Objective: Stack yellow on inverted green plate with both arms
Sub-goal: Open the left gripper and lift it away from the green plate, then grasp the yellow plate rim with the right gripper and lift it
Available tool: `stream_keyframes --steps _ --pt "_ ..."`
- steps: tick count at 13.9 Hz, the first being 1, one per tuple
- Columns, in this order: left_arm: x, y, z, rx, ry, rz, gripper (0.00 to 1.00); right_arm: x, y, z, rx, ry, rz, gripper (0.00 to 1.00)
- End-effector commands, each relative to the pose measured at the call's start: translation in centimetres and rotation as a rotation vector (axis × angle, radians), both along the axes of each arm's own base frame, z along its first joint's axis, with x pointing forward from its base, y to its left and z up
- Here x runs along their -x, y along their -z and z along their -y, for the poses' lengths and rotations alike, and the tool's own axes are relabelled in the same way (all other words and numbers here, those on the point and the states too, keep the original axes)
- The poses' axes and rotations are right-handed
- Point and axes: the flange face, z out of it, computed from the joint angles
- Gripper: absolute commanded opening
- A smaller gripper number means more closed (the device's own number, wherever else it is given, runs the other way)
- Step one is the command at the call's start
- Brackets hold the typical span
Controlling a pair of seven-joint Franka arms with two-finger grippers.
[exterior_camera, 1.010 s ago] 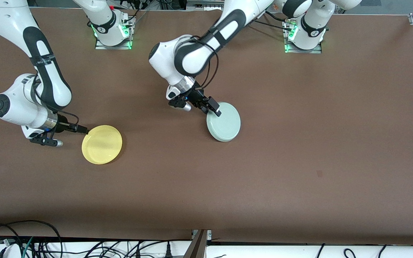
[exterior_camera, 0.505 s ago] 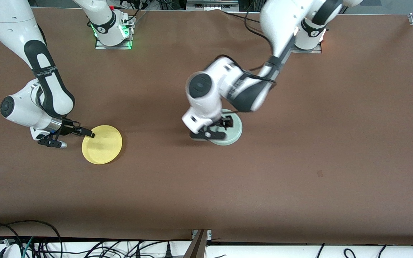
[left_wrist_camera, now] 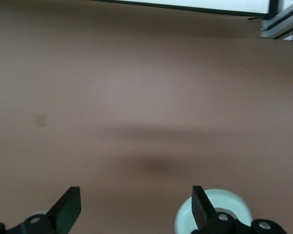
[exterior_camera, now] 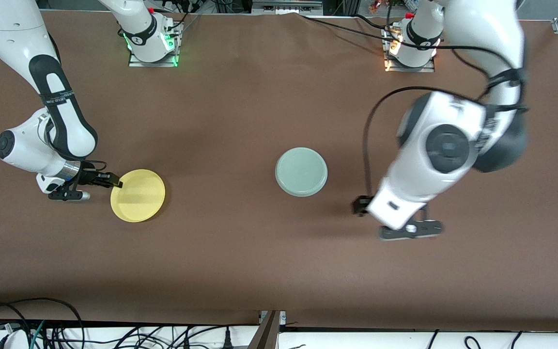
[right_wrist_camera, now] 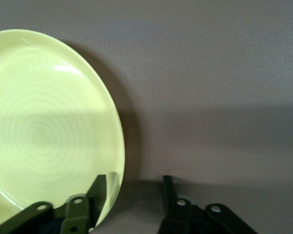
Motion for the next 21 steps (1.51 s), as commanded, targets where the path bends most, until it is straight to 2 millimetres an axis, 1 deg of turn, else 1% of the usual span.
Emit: stream_keyframes --steps 1,2,3,4,5,6,7,8,9,10,11,12,13,14,15,16,17,18,19,20,21 --pt "2.0 -5.3 -4.7 -0.034 0.073 -0.032 1.00 -0.6 0.5 0.3 -0.014 -0.019 0.015 0.00" --pt "2.3 -7.1 -7.1 -0.038 0.059 -0.032 1.00 -0.6 0.5 0.2 -0.015 -0.022 0.015 0.00" --pt "2.6 -7.6 -8.9 -0.042 0.058 -0.060 1.00 -0.6 0.5 0.1 -0.016 -0.029 0.014 0.00" --pt "3.3 -8.7 -10.8 -0.038 0.058 -0.088 1.00 -0.7 0.5 -0.3 -0.016 -0.037 0.014 0.00" --pt "3.9 -9.1 -11.8 -0.045 0.069 -0.108 1.00 -0.8 0.4 -0.5 -0.016 -0.039 0.015 0.00" --pt "4.8 -8.6 -12.6 -0.039 0.077 -0.144 1.00 -1.2 0.0 -0.6 -0.016 -0.041 0.026 0.00" --pt "6.0 -8.6 -14.4 -0.040 0.065 -0.162 1.00 -2.1 -1.0 -0.9 -0.023 -0.057 0.036 0.00" --pt "7.2 -9.1 -15.7 -0.040 0.057 -0.133 1.00 -3.3 -2.8 -1.8 -0.050 -0.083 0.034 0.00" --pt "9.0 -9.4 -15.8 -0.040 0.062 -0.107 1.00 -4.3 -4.3 -2.9 -0.086 -0.110 0.014 0.00" --pt "10.7 -9.1 -16.3 -0.029 0.055 -0.087 1.00 -5.0 -6.0 -4.5 -0.124 -0.146 -0.007 0.00" --pt "12.4 -9.0 -16.9 -0.020 0.056 -0.076 1.00 -5.7 -7.3 -6.9 -0.147 -0.190 -0.013 0.00" --pt "13.5 -9.2 -17.4 -0.022 0.052 -0.077 1.00 -5.9 -7.9 -8.4 -0.151 -0.203 -0.012 0.00" --pt "14.3 -9.3 -17.6 -0.024 0.050 -0.080 1.00 -5.9 -8.1 -10.0 -0.151 -0.207 -0.016 0.00" --pt "14.6 -9.2 -18.5 -0.025 0.043 -0.085 1.00 -5.9 -8.2 -11.6 -0.152 -0.203 -0.024 0.00" --pt "14.7 -9.0 -19.0 -0.021 0.059 -0.089 1.00 -5.8 -8.3 -13.6 -0.151 -0.189 -0.039 0.00" --pt "15.1 -9.0 -18.5 -0.022 0.085 -0.092 1.00 -5.7 -8.5 -15.9 -0.145 -0.155 -0.054 0.00" --pt "15.7 -9.5 -18.5 -0.024 0.085 -0.083 1.00 -5.6 -8.7 -18.3 -0.140 -0.122 -0.069 0.00" --pt "16.2 -9.8 -18.5 -0.023 0.083 -0.078 1.00 -5.5 -9.2 -20.9 -0.136 -0.101 -0.077 0.00" --pt "16.2 -10.0 -18.4 -0.023 0.073 -0.074 1.00 -5.1 -9.3 -23.9 -0.131 -0.072 -0.094 0.00" --pt "16.2 -10.2 -18.3 -0.023 0.068 -0.070 1.00 -4.6 -9.4 -26.3 -0.122 -0.043 -0.100 0.00" --pt "16.2 -10.1 -18.2 -0.021 0.069 -0.072 1.00 -3.9 -9.3 -29.3 -0.116 -0.029 -0.103 0.00"
